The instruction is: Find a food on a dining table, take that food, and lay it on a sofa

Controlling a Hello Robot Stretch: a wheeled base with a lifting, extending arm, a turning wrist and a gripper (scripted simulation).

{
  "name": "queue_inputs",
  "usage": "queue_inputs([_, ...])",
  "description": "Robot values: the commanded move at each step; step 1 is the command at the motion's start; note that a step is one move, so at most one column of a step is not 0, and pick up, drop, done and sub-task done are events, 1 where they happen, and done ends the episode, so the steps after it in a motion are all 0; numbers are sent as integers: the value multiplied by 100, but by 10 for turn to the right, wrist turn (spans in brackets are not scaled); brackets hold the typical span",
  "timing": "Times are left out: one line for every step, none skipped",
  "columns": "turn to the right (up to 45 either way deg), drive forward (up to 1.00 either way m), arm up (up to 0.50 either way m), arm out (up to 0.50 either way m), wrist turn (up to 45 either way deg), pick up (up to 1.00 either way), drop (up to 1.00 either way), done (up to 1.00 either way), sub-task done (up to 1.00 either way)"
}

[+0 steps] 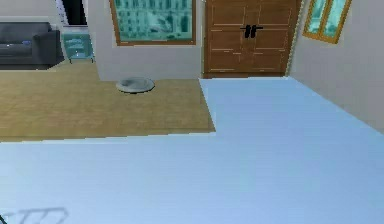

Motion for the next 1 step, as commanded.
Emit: queue_inputs([0, 80, 0, 0, 0, 0, 0, 0, 0])
